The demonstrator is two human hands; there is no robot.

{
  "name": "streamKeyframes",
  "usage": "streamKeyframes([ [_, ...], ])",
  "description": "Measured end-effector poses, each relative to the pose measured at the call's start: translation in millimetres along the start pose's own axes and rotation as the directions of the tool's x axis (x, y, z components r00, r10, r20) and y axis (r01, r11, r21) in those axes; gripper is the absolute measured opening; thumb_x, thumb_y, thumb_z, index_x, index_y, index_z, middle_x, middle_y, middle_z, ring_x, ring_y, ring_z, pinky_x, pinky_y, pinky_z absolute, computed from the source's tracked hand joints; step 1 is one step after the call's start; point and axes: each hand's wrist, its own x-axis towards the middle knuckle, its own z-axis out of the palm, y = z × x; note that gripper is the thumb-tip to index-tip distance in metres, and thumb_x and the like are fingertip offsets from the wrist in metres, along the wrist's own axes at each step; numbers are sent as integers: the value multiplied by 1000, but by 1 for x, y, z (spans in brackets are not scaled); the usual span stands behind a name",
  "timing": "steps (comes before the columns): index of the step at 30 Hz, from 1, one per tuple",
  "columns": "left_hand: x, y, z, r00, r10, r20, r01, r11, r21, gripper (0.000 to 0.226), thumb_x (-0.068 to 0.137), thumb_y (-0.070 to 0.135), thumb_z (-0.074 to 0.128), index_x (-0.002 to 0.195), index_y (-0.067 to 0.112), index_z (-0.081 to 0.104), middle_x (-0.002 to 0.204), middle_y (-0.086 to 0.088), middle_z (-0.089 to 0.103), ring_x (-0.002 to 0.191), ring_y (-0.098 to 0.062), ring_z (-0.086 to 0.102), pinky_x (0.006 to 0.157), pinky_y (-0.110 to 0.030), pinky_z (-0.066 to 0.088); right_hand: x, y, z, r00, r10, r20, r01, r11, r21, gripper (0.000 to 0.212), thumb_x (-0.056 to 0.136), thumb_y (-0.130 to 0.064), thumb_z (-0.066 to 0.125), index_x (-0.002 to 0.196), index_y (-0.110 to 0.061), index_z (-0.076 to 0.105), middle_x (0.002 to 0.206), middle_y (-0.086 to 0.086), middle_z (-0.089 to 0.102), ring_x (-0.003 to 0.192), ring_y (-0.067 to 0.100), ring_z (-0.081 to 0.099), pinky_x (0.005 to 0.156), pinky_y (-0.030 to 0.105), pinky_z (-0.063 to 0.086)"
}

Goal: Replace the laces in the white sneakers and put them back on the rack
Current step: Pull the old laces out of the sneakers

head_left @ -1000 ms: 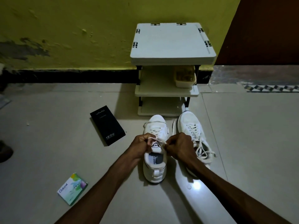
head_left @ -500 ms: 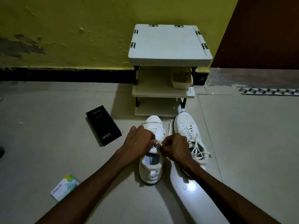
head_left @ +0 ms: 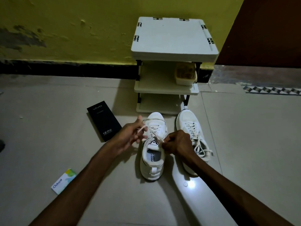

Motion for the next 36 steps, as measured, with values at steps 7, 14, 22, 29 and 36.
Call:
streamKeyframes([
  [7,0,12,24,965,169,201,-258,473,843,39,99,24,51,62,26,63,57,15,58,59,0,53,65,-25,40,0,1,2,1000,-16,-20,16,1000,5,9,70,-7,76,62,-6,72,58,7,70,63,26,71,67,40,61],
  [14,-11,36,27,963,269,-23,-244,831,-500,30,101,8,38,78,12,57,80,-2,63,75,-14,59,79,-28,50,-2,6,5,999,7,-43,-6,1000,25,7,70,-10,76,64,-7,73,58,5,70,63,22,71,69,38,60],
  [22,2,-13,34,951,296,83,-167,273,947,17,89,37,65,86,21,70,86,-3,61,90,-22,63,67,-25,37,2,5,7,999,14,-29,-14,1000,-5,16,69,-21,77,65,-7,72,61,6,71,65,22,71,70,43,60],
  [29,2,-2,36,908,383,-170,-246,815,524,15,88,4,62,76,5,72,61,10,63,57,-2,56,55,-13,40,3,7,7,1000,19,-24,-19,1000,-1,20,69,-23,77,65,-4,71,64,11,71,66,26,71,70,47,59],
  [36,3,44,6,940,223,-259,-217,975,54,19,97,1,49,91,9,65,81,0,64,73,-11,55,67,-16,48,9,8,8,999,41,-2,-41,999,-15,14,68,-17,79,67,-5,72,65,9,72,68,24,72,72,46,60],
])
